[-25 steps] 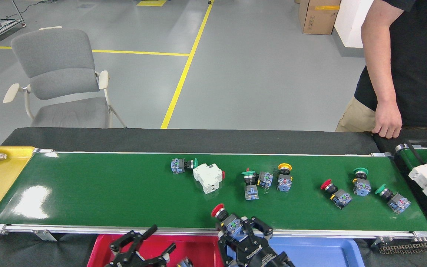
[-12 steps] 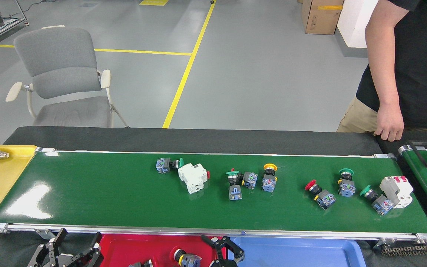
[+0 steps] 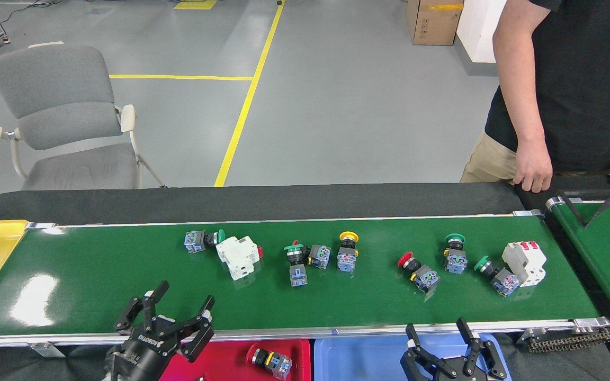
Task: Pick switch part from conveyor to tray
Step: 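Grasp another switch part on the belt with each gripper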
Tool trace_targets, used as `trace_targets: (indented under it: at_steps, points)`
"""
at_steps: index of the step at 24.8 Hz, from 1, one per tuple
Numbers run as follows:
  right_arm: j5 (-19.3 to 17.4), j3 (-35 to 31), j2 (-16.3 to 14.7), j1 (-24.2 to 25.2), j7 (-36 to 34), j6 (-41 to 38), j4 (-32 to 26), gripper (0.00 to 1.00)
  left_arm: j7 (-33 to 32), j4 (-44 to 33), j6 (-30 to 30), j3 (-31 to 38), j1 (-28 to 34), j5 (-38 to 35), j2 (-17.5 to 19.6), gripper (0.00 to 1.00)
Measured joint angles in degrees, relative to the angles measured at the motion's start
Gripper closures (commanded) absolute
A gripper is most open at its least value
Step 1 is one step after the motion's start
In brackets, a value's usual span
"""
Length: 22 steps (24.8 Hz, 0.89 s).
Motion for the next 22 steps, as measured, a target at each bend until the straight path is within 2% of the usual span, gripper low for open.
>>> trace_targets:
  at_steps: [8,10,11,13,15,16,17,19,21,22]
  points:
    - [1.19,3.82,0.06,-12.61,3.72,1.67,12.89,0.01,-0.43,9.34,2.33,-0.99,-6.25,0.0,0.06,0.0]
    - [1.19,4.53,0.58,-14.97,3.96,2.43,15.25,0.06,-0.47,12.16,2.54,-0.97,-7.99,0.0,0.07,0.0]
    - [1.19,5.23,0.99,-15.92,4.13,3.36,16.23,0.21,-0.48,13.85,2.67,-0.95,-9.13,0.0,0.08,0.0]
    - [1.2,7.86,1.06,-17.24,4.35,5.32,17.4,0.6,-0.49,17.19,3.22,-0.94,-11.43,0.0,0.23,0.0]
    - [1.19,9.94,0.44,-17.81,4.78,6.4,17.74,0.75,-0.52,19.5,3.49,-0.87,-13.01,0.0,0.71,0.0]
    - [1.19,10.63,-0.14,-17.85,5.1,6.64,17.79,0.79,-0.58,20.45,3.69,-0.72,-13.67,0.0,0.83,0.02]
    - [1.18,11.11,-0.58,-17.85,5.56,6.74,17.8,0.81,-0.68,21.29,4.4,-0.61,-14.21,0.01,0.88,0.11]
    - [1.12,11.94,-1.04,-17.86,6.01,6.8,17.8,0.85,-0.52,22.68,6.14,-0.58,-14.96,0.27,0.89,0.73]
    - [1.1,12.44,-1.19,-17.89,6.22,6.83,17.8,0.86,-0.21,23.33,6.95,-0.43,-15.06,0.91,0.91,0.87]
    - [1.1,12.75,-1.19,-17.92,6.29,6.84,17.77,0.86,-0.12,23.51,7.02,-0.4,-15.05,1.9,0.9,0.9]
